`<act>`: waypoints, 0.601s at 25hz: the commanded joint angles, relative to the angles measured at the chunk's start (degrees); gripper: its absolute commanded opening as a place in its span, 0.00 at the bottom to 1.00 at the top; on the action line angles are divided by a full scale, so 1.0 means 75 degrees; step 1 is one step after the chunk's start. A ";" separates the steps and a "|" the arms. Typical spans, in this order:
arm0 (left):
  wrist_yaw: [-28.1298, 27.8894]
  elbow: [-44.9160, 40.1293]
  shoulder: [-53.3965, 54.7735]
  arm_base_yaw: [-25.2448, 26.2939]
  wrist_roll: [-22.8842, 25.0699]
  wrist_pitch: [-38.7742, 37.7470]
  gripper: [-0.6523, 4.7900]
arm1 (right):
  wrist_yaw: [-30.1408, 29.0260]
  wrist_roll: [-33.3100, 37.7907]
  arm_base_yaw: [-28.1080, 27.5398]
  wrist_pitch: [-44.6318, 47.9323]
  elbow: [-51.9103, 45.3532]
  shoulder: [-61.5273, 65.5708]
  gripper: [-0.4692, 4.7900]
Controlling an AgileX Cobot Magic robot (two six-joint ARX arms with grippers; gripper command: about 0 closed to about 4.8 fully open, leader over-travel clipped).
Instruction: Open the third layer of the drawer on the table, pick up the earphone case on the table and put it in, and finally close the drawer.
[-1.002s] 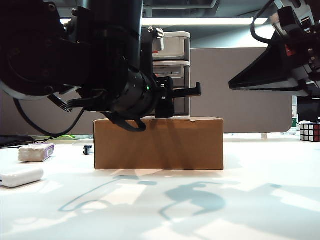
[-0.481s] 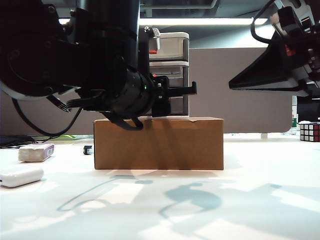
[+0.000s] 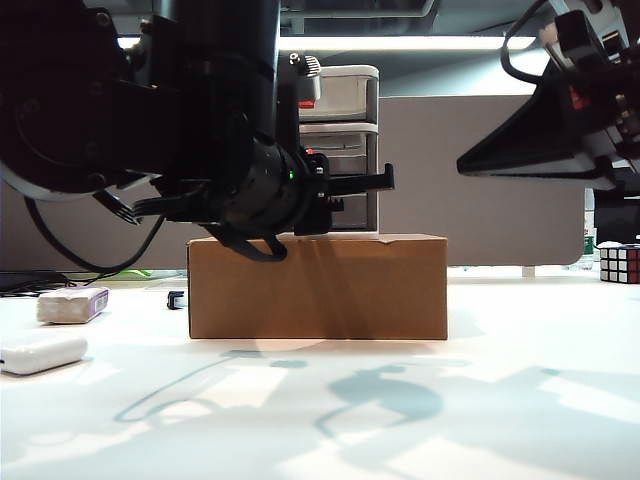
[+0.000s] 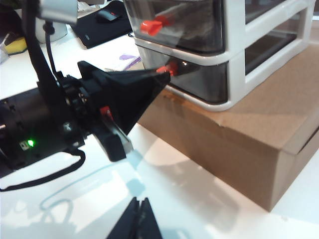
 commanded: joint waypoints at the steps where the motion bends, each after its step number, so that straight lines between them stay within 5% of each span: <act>1: 0.0111 0.0041 0.0000 0.0020 -0.0026 -0.0047 0.11 | 0.0020 -0.0023 0.0000 0.0761 0.0073 0.0012 0.08; 15: 0.0090 0.0041 0.0000 0.0015 -0.0026 -0.0064 0.11 | -0.0787 -0.0052 0.0000 0.0871 0.3200 0.3290 0.08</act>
